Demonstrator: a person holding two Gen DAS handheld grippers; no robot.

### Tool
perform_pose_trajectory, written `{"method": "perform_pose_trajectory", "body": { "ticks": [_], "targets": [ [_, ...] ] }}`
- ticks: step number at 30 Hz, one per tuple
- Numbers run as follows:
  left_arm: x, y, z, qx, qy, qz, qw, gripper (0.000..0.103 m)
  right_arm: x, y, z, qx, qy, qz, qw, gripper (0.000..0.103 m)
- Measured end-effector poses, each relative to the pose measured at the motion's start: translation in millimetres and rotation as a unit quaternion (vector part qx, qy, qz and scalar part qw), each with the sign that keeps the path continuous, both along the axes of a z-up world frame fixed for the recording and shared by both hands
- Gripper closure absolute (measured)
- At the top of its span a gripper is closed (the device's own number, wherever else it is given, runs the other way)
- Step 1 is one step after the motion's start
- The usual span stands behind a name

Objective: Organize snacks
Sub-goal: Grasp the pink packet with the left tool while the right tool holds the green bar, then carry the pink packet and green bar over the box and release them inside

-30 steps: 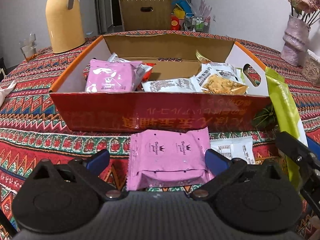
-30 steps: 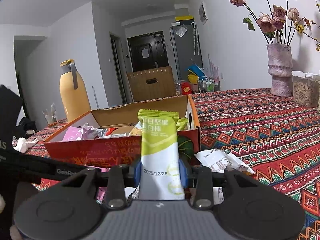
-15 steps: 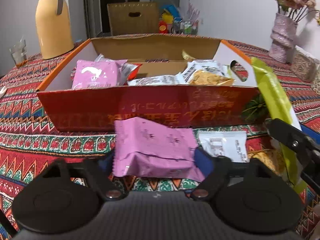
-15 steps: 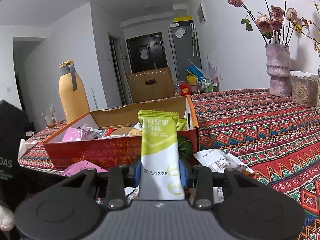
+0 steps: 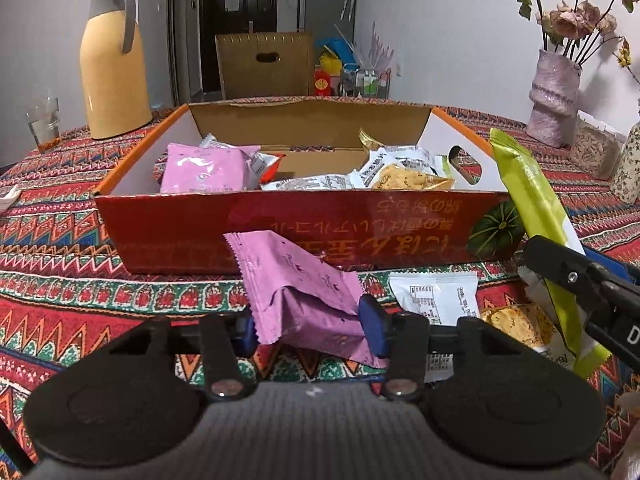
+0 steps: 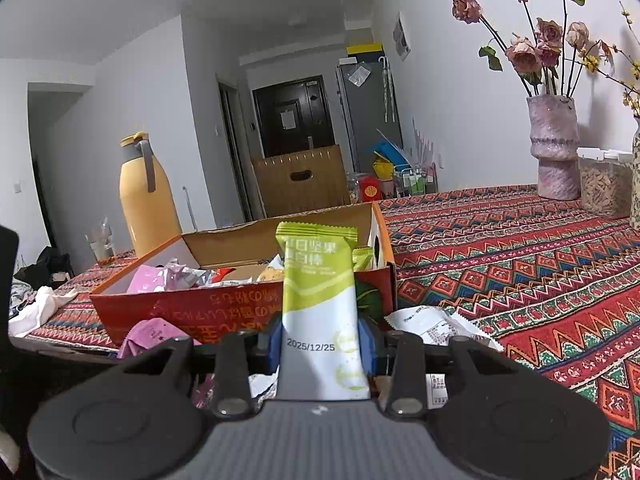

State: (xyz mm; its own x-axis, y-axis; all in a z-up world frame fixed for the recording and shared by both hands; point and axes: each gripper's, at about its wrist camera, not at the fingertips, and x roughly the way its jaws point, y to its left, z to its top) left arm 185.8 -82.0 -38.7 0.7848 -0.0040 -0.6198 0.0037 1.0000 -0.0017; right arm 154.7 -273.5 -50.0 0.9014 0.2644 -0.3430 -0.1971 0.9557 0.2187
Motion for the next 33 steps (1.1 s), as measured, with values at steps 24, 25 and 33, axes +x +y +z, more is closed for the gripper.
{"method": "perform_pose_trajectory", "body": {
  "ticks": [24,25,33],
  "targets": [
    [-63,7,47,0.002,-0.097,-0.042,0.9944,0.082,-14,11,12,-0.029,-0.024,-0.003,0.999,0.066],
    [-64,7,51,0.003,-0.102,-0.042,0.9939,0.082,-14,11,14,-0.030,-0.025,-0.003,0.999,0.066],
    [-56,13,81,0.001,-0.142,-0.034,0.9892,0.082,-9,18,33,-0.036,-0.042,-0.001,0.998,0.066]
  ]
}}
